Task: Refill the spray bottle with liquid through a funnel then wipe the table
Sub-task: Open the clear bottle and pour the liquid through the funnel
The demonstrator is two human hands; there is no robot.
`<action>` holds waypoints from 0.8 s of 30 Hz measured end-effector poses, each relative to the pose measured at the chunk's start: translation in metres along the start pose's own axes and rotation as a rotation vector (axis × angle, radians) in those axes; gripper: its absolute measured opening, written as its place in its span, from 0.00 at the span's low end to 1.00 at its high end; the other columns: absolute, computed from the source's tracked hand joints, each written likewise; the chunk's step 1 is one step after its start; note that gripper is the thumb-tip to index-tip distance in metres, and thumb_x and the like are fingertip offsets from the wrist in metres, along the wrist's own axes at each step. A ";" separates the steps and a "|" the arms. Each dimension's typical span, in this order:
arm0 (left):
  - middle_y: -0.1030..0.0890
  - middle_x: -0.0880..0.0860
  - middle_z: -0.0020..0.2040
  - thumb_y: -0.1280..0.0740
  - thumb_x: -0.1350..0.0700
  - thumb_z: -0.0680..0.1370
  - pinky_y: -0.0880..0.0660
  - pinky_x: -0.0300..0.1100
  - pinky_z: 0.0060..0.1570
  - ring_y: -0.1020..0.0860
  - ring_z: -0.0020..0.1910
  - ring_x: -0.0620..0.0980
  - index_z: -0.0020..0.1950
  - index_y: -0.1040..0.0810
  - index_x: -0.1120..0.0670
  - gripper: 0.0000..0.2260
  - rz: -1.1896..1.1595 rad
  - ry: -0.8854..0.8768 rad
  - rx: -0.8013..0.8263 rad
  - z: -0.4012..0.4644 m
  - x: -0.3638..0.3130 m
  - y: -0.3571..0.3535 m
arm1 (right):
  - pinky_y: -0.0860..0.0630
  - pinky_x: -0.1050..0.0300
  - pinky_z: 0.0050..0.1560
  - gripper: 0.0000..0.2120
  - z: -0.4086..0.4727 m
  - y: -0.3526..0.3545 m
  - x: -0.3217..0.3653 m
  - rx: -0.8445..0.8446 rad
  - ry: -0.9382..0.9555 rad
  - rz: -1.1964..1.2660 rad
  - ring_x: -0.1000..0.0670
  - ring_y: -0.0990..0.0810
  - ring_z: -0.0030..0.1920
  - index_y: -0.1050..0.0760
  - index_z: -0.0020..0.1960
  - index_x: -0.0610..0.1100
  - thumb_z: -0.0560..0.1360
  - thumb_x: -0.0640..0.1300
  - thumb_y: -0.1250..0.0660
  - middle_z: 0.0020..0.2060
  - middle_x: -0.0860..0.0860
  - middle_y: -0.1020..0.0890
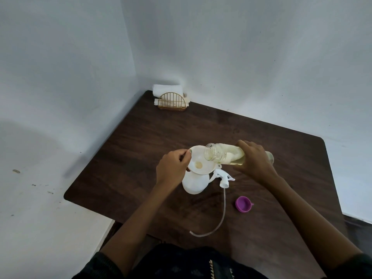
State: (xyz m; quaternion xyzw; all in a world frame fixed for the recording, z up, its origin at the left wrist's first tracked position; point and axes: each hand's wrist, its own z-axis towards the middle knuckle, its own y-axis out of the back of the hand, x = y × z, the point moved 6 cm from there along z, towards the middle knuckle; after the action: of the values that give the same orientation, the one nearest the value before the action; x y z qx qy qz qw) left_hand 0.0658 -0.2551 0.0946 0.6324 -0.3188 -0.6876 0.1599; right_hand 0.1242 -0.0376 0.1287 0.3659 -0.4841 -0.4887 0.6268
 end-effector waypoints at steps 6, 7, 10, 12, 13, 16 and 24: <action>0.26 0.46 0.27 0.41 0.48 0.80 0.37 0.37 0.28 0.26 0.28 0.46 0.38 0.21 0.53 0.16 -0.007 0.003 -0.007 0.001 0.002 -0.001 | 0.28 0.49 0.42 0.21 0.001 -0.001 0.000 0.006 0.004 -0.007 0.44 0.22 0.40 0.25 0.49 0.41 0.62 0.48 0.22 0.41 0.46 0.19; 0.26 0.46 0.27 0.41 0.48 0.80 0.36 0.37 0.28 0.25 0.29 0.47 0.38 0.20 0.53 0.16 -0.006 0.003 -0.008 0.001 0.002 -0.001 | 0.28 0.49 0.42 0.21 0.001 -0.001 0.000 0.005 0.004 -0.009 0.44 0.22 0.40 0.25 0.49 0.41 0.62 0.48 0.22 0.41 0.46 0.19; 0.25 0.46 0.27 0.41 0.48 0.80 0.37 0.37 0.29 0.25 0.29 0.46 0.39 0.20 0.52 0.15 -0.007 0.004 -0.007 0.001 0.003 -0.002 | 0.28 0.49 0.42 0.21 0.001 -0.002 -0.001 0.006 0.004 -0.023 0.43 0.23 0.40 0.25 0.49 0.41 0.61 0.47 0.22 0.41 0.46 0.19; 0.25 0.46 0.27 0.40 0.48 0.80 0.37 0.37 0.29 0.25 0.29 0.46 0.39 0.20 0.52 0.15 -0.016 0.002 -0.006 0.002 0.004 -0.003 | 0.28 0.49 0.41 0.20 0.002 -0.003 -0.003 0.010 0.001 -0.033 0.43 0.22 0.39 0.25 0.48 0.41 0.61 0.46 0.22 0.40 0.46 0.19; 0.25 0.46 0.27 0.40 0.48 0.80 0.36 0.37 0.29 0.25 0.29 0.46 0.40 0.19 0.52 0.15 -0.021 0.002 -0.007 0.002 0.004 -0.003 | 0.28 0.49 0.41 0.20 0.002 -0.003 -0.003 0.012 -0.001 -0.038 0.43 0.22 0.39 0.26 0.47 0.41 0.61 0.46 0.22 0.40 0.46 0.19; 0.23 0.47 0.29 0.40 0.48 0.80 0.35 0.37 0.30 0.23 0.31 0.47 0.41 0.19 0.52 0.15 -0.018 0.003 -0.009 0.002 0.005 -0.003 | 0.28 0.49 0.40 0.21 0.002 -0.004 -0.004 0.014 0.001 -0.043 0.42 0.22 0.38 0.25 0.48 0.41 0.60 0.46 0.21 0.40 0.46 0.19; 0.26 0.45 0.27 0.40 0.49 0.80 0.38 0.36 0.28 0.26 0.29 0.46 0.37 0.22 0.51 0.15 -0.018 0.003 -0.006 0.002 0.004 -0.003 | 0.29 0.50 0.41 0.21 0.002 -0.003 -0.004 0.013 -0.005 -0.045 0.43 0.23 0.39 0.25 0.48 0.41 0.60 0.46 0.21 0.40 0.46 0.19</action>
State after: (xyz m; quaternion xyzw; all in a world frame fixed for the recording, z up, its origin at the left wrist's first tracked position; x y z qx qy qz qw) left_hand 0.0640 -0.2547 0.0898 0.6356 -0.3110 -0.6891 0.1560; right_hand 0.1216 -0.0349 0.1251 0.3798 -0.4804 -0.5003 0.6121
